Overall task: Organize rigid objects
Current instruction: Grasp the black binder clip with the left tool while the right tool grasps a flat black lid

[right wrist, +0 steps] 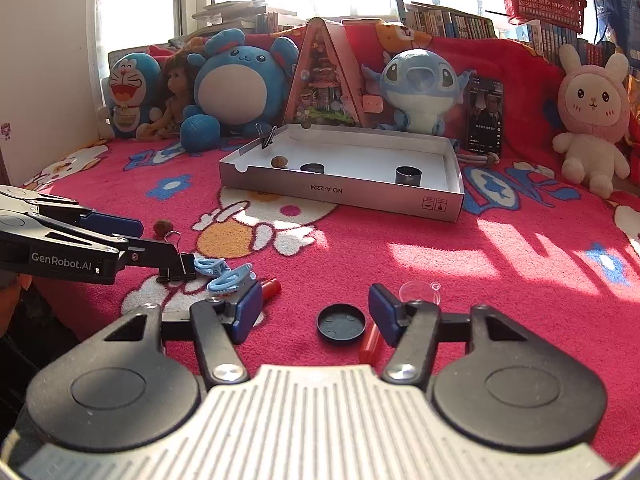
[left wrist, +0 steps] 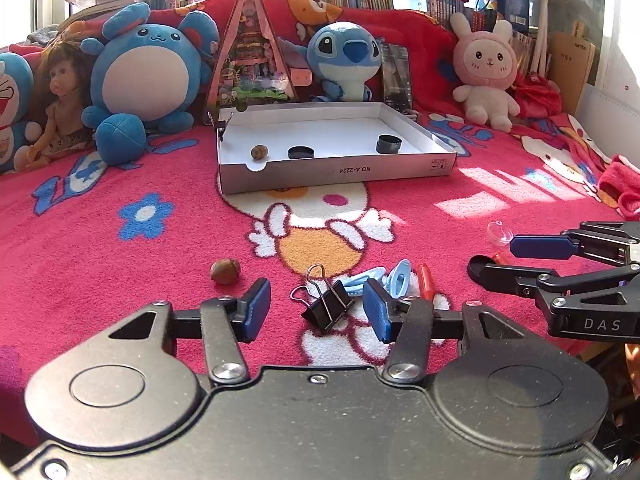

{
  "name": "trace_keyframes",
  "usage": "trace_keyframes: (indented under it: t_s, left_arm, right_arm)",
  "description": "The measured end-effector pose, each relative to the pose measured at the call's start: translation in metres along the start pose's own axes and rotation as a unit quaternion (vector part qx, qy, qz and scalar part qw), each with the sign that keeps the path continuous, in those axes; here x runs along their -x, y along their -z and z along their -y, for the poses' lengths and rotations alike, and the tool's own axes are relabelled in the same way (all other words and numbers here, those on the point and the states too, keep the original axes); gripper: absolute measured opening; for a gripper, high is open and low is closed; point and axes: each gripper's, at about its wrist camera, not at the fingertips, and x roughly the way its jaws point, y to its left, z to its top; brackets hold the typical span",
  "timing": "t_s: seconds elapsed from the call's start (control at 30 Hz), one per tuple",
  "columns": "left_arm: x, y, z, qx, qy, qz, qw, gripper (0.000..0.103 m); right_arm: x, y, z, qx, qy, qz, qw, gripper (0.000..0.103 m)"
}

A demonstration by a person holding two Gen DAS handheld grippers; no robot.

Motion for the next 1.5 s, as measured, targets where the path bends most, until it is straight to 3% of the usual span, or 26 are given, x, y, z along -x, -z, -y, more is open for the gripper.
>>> trace_keyframes:
  t_s: [0.07, 0.23, 0.6, 1.13, 1.4, 1.5]
  left_arm:
    - [0.002, 0.003, 0.000, 0.003, -0.001, -0.003, 1.0000, 0.042]
    - [-0.004, 0.008, -0.001, 0.016, 0.006, -0.020, 0.9996, 0.034]
    - [-0.033, 0.006, -0.002, 0.030, -0.007, -0.030, 0.9991, 0.033]
    - [-0.022, 0.013, -0.036, 0.023, -0.056, -0.051, 0.9969, 0.057]
    - [-0.021, 0.012, -0.048, 0.033, -0.091, -0.051, 0.9940, 0.057]
    - [-0.018, 0.011, -0.041, 0.034, -0.081, -0.049, 0.9949, 0.061]
  right_arm:
    - [0.002, 0.004, -0.004, -0.004, -0.017, -0.012, 1.000, 0.054]
    - [0.001, 0.013, -0.010, -0.005, -0.024, -0.035, 0.999, 0.053]
    - [-0.011, 0.016, 0.011, -0.050, 0.028, -0.045, 0.997, 0.053]
    - [-0.022, 0.013, 0.011, -0.047, 0.032, -0.036, 0.998, 0.053]
    - [-0.023, 0.012, 0.010, -0.045, 0.033, -0.035, 0.998, 0.053]
    - [-0.025, 0.011, 0.010, -0.042, 0.035, -0.035, 0.998, 0.053]
